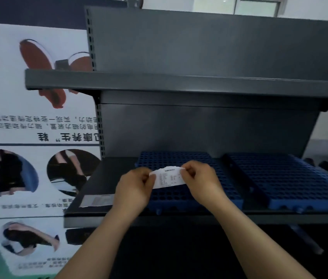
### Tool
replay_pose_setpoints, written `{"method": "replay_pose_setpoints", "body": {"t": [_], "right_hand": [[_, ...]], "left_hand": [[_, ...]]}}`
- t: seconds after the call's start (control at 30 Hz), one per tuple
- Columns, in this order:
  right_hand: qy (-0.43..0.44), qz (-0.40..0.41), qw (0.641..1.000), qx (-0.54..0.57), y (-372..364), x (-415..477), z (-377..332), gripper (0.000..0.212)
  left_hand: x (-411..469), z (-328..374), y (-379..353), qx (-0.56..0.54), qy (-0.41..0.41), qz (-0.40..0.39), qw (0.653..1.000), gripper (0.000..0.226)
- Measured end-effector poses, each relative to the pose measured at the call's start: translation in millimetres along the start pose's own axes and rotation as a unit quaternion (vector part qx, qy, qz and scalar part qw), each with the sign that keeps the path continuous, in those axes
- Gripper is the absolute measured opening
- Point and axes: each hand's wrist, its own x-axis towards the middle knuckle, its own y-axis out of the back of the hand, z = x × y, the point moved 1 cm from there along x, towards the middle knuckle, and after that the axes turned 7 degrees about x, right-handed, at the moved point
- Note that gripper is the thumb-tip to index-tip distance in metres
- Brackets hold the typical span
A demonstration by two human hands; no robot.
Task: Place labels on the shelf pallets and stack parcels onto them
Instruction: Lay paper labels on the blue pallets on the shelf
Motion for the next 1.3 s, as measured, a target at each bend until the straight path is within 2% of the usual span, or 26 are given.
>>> {"method": "replay_pose_setpoints", "body": {"t": [0.07,0.13,0.27,0.5,0.67,1.03,1.17,1.3], "right_hand": [[-0.011,0.031,0.999,-0.005,25,-4,18,0.013],[-0.013,0.065,0.998,-0.011,53,-7,37,0.013],[-0.015,0.112,0.993,-0.031,111,-10,79,0.014],[-0.045,0.133,0.988,-0.069,214,-3,157,0.015],[-0.089,0.116,0.985,-0.095,266,1,206,0.014],[-0.107,0.082,0.981,-0.139,301,1,257,0.005],[-0.093,0.068,0.981,-0.159,302,-2,263,0.011],[-0.083,0.068,0.976,-0.189,298,-3,266,0.015]], "left_hand": [[1,24,-20,-0.012,0.0,-0.007,1.0,0.02],[3,52,-42,-0.008,-0.015,-0.014,1.0,0.03],[8,110,-89,0.039,-0.024,-0.046,0.998,0.036],[9,207,-173,0.058,-0.058,-0.082,0.993,0.036],[6,258,-221,0.074,-0.074,-0.124,0.987,0.037],[-3,296,-274,0.134,-0.076,-0.14,0.978,0.034],[-6,300,-279,0.163,-0.066,-0.137,0.975,0.037],[-8,300,-280,0.163,-0.044,-0.132,0.977,0.027]]}}
